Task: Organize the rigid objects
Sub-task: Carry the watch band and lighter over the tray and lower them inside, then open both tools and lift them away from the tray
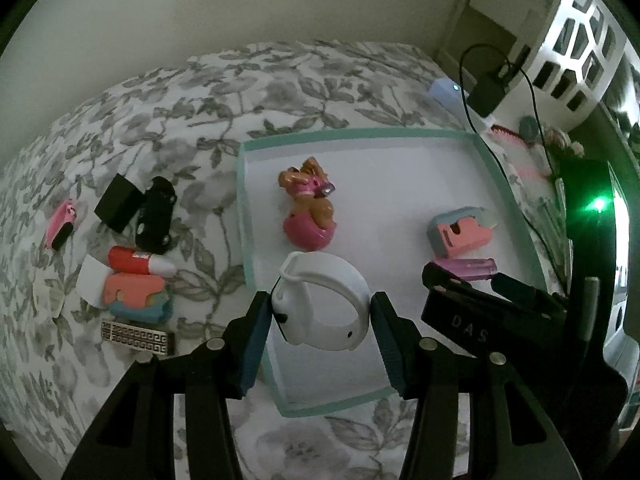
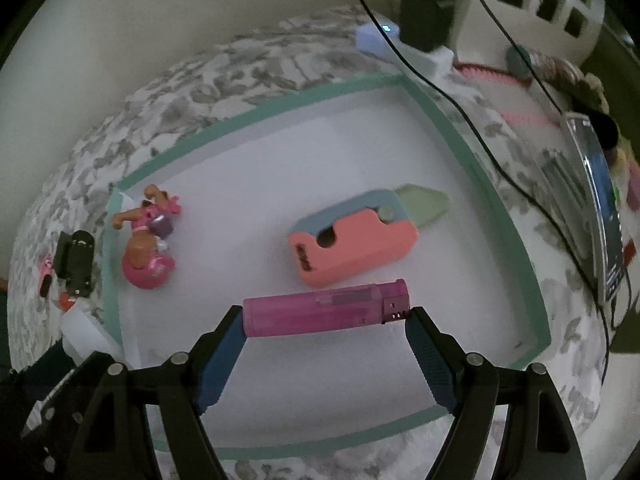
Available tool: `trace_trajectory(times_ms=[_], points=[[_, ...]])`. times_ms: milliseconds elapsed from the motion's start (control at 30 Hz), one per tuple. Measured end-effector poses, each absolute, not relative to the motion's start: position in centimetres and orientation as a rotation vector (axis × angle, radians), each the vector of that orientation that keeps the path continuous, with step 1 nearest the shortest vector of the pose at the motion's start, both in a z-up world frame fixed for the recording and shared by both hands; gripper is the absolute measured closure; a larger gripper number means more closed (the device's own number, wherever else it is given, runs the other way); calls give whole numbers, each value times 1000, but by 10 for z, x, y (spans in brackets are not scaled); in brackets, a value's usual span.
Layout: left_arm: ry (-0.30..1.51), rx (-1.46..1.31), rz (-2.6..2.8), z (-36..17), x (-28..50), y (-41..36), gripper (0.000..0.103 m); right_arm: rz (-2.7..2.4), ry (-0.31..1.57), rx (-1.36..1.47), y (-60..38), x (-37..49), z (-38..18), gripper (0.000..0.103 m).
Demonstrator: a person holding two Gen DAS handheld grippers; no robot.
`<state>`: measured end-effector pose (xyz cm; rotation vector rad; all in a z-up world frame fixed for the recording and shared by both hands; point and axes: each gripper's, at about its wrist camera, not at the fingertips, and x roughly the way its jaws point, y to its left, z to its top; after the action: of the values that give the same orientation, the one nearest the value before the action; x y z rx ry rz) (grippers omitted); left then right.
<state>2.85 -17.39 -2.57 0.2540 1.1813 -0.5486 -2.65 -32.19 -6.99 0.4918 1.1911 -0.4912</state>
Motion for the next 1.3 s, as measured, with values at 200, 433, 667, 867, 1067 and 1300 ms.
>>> trace_trajectory(times_ms=[200, 433, 667, 867, 1067, 1300], points=[[1206, 285, -554, -36, 26, -181, 50, -503, 1229, 519, -327, -30, -79, 20], [1219, 309, -552, -41, 25, -184, 50, -506, 1253, 525, -328, -32, -83, 20], [1225, 300, -534, -41, 28, -181, 36, -504, 1254, 516, -328, -30, -82, 20], [1228, 287, -521, -38, 30, -178, 31, -508, 1240, 517, -329, -29, -83, 17], [1235, 243, -481, -33, 39, -167, 28, -538, 1210, 512, -334, -32, -79, 4], [1221, 190, -412, -27, 51, -149, 19, -548, 1203, 499, -334, -32, -77, 0]])
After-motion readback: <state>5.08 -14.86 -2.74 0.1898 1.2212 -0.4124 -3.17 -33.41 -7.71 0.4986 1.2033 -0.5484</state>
